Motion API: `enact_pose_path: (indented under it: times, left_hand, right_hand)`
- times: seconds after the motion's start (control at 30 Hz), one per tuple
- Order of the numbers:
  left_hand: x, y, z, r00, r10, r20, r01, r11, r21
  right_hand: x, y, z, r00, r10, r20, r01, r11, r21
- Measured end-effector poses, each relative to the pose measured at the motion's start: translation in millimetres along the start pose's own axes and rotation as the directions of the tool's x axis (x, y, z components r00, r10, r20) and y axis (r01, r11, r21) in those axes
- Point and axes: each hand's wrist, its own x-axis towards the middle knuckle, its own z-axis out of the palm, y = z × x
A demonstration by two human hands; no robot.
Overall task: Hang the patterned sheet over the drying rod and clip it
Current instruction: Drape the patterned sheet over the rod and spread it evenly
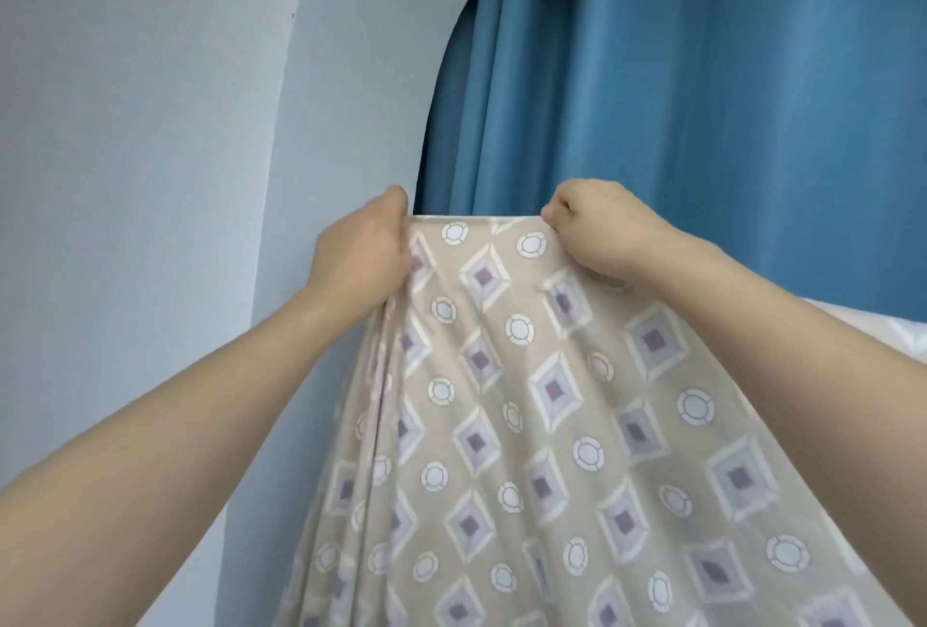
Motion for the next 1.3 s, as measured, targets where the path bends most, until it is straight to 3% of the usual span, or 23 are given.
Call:
enact_pose_path:
  times: [0.07, 0.13, 0.23, 0.33, 0.4, 0.47, 0.57, 0.63, 0.7, 0.8, 0.9, 1.07, 1.17, 1.3]
  left_hand:
    - [29, 15, 1, 1.0, 0.009, -0.013, -0.007, 0.99, 0.141]
    - [48, 33, 5, 0.989, -0.092, 0.114, 0.06, 0.964, 0.261]
    - [51, 55, 16, 0.828, -0.277, 0.488, 0.164, 0.951, 0.261]
    - [36, 69, 21, 0.688, -0.165, 0.706, 0.237, 0.971, -0.004]
    - [19, 77, 16, 0.617, -0.07, 0.784, 0.451, 0.847, -0.279]
    - [-1, 79, 10, 0.599, 0.02, 0.801, 0.561, 0.702, -0.438]
    - [-8, 80, 14, 0.719, -0.006, 0.695, 0.409, 0.812, -0.416]
    - [-7, 85, 13, 0.811, -0.036, 0.584, 0.303, 0.88, -0.366]
    - [-9, 96, 8, 0.873, -0.001, 0.488, 0.187, 0.925, -0.331]
    - [-17, 128, 1, 0.919, 0.126, 0.373, -0.017, 0.959, -0.283]
    - [-24, 174, -3, 0.882, 0.297, 0.366, -0.187, 0.933, -0.307]
    - [-29, 258, 5, 0.726, 0.505, 0.467, -0.353, 0.856, -0.377]
    - [-31, 290, 10, 0.673, 0.522, 0.523, -0.317, 0.844, -0.433]
    - [-29, 304, 12, 0.658, 0.464, 0.594, -0.198, 0.867, -0.458]
  right_hand:
    - [18, 1, -9, 0.991, 0.017, -0.132, -0.02, 0.999, -0.026]
    - [30, 5, -12, 0.991, 0.043, -0.127, -0.057, 0.992, -0.111]
    - [30, 19, 2, 0.96, 0.139, 0.244, -0.076, 0.965, -0.251]
    - [10, 28, 9, 0.763, 0.23, 0.605, -0.034, 0.948, -0.318]
    - [-2, 34, 5, 0.673, 0.208, 0.71, 0.01, 0.957, -0.289]
    - [-11, 41, -2, 0.673, 0.183, 0.717, 0.025, 0.963, -0.269]
    - [-23, 55, -14, 0.728, 0.146, 0.67, 0.029, 0.97, -0.243]
    - [-31, 72, -23, 0.783, 0.204, 0.587, -0.122, 0.977, -0.176]
    - [-41, 93, -32, 0.788, 0.311, 0.531, -0.315, 0.945, -0.086]
    - [-61, 118, -50, 0.778, 0.369, 0.508, -0.372, 0.923, -0.1]
    - [-82, 134, -69, 0.797, 0.383, 0.467, -0.387, 0.918, -0.092]
    - [-109, 167, -96, 0.793, 0.423, 0.438, -0.421, 0.901, -0.109]
    - [-126, 192, -111, 0.791, 0.448, 0.416, -0.448, 0.888, -0.106]
    - [-157, 227, -135, 0.779, 0.463, 0.424, -0.491, 0.87, -0.047]
